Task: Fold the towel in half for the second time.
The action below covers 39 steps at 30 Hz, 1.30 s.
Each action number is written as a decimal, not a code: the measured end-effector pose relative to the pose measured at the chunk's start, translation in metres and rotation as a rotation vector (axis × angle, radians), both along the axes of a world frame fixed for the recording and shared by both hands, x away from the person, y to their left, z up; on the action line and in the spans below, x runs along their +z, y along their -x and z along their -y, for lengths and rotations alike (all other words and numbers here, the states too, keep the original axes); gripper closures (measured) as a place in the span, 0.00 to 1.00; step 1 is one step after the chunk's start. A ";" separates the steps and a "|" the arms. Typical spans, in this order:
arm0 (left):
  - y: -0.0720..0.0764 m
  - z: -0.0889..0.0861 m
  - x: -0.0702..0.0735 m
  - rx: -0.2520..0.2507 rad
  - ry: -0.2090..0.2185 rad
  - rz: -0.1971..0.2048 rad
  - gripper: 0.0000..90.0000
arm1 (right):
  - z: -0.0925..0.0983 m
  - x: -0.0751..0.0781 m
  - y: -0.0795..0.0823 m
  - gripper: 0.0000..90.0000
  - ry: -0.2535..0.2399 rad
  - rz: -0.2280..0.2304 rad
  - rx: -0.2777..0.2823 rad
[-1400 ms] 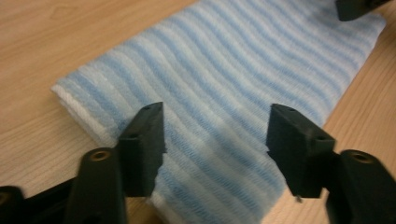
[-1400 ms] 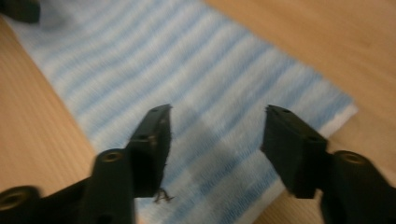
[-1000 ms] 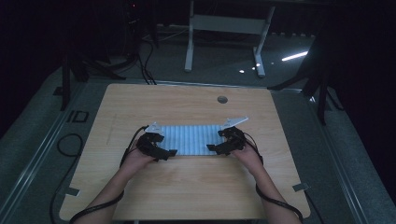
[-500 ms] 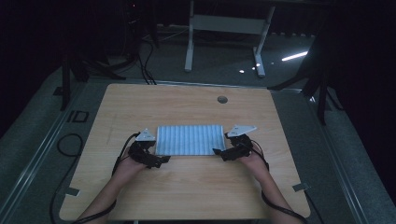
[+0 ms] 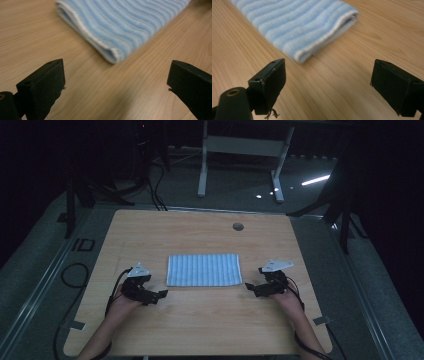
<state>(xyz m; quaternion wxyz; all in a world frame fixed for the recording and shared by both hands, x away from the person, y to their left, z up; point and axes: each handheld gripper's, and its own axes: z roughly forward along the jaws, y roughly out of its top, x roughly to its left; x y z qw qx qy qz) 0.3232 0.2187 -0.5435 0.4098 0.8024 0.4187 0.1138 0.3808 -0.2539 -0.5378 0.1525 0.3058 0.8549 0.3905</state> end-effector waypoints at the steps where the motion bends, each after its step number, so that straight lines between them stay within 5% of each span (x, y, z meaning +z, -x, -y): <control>1: 0.002 -0.004 0.000 0.019 0.000 0.011 0.02 | 0.004 -0.001 0.001 0.14 -0.001 0.000 -0.005; 10: 0.012 -0.033 -0.004 0.088 -0.009 0.001 0.02 | 0.035 -0.007 0.010 0.14 -0.016 -0.001 -0.102; 21: 0.024 -0.059 -0.007 0.145 0.036 -0.006 0.02 | 0.069 -0.005 0.021 0.14 -0.026 0.002 -0.200; 39: 0.040 -0.085 -0.008 0.218 0.039 0.007 0.02 | 0.118 -0.005 0.041 0.14 -0.039 0.011 -0.435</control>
